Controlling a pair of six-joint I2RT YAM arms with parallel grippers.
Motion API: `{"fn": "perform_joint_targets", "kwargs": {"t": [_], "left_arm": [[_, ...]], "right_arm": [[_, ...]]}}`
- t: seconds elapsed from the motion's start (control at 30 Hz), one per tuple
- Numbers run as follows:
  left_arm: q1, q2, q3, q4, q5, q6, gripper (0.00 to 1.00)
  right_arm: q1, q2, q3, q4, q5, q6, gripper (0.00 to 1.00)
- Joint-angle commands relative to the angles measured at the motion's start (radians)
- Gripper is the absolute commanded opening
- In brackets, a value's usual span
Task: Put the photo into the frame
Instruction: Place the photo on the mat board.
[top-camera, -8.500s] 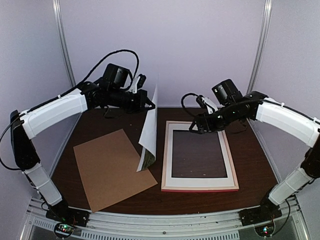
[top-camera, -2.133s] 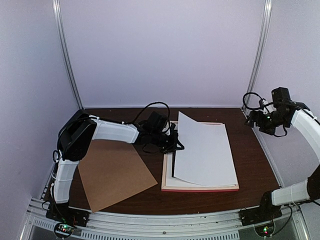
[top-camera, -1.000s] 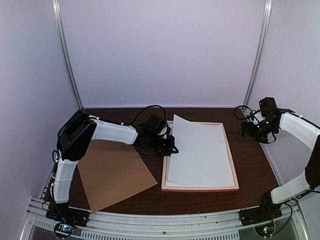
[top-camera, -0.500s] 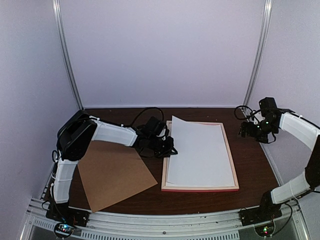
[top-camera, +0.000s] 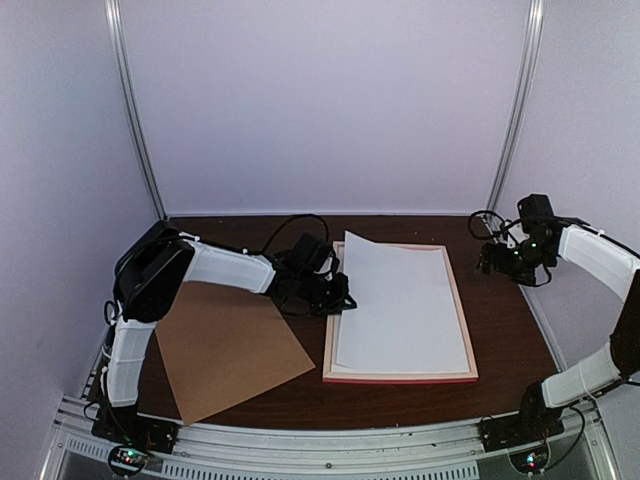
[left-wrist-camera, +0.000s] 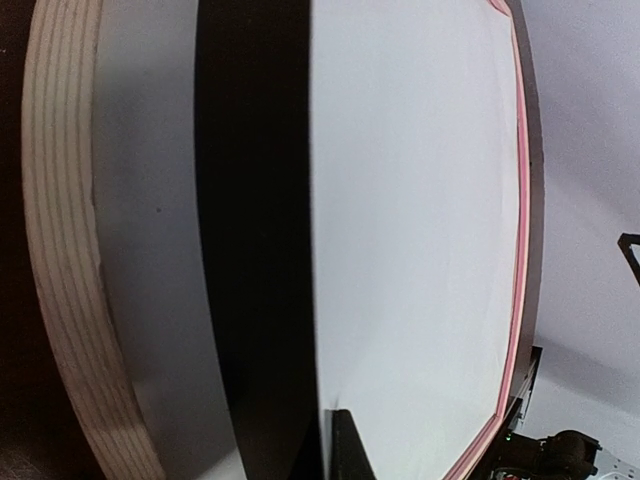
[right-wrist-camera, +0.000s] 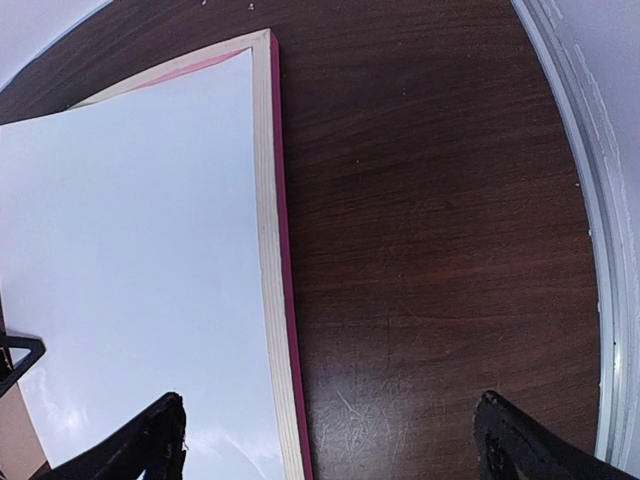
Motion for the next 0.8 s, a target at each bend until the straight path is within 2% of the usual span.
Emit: {"fn": "perform_joint_targets", "kwargs": {"t": [0.0, 0.47, 0.77], "left_arm": [[-0.005, -0.027, 0.015, 0.040, -0.018, -0.008, 0.02], [-0.006, -0.043, 0.014, -0.004, -0.030, 0.000, 0.23], [-0.010, -0.054, 0.015, -0.042, -0.039, 0.017, 0.46]], "right_arm": [[0.005, 0.010, -0.005, 0.019, 0.018, -0.004, 1.00], [0.009, 0.016, -0.001, 0.024, 0.011, -0.002, 1.00], [0.016, 0.024, 0.001, 0.028, 0.013, -0.003, 1.00]]}}
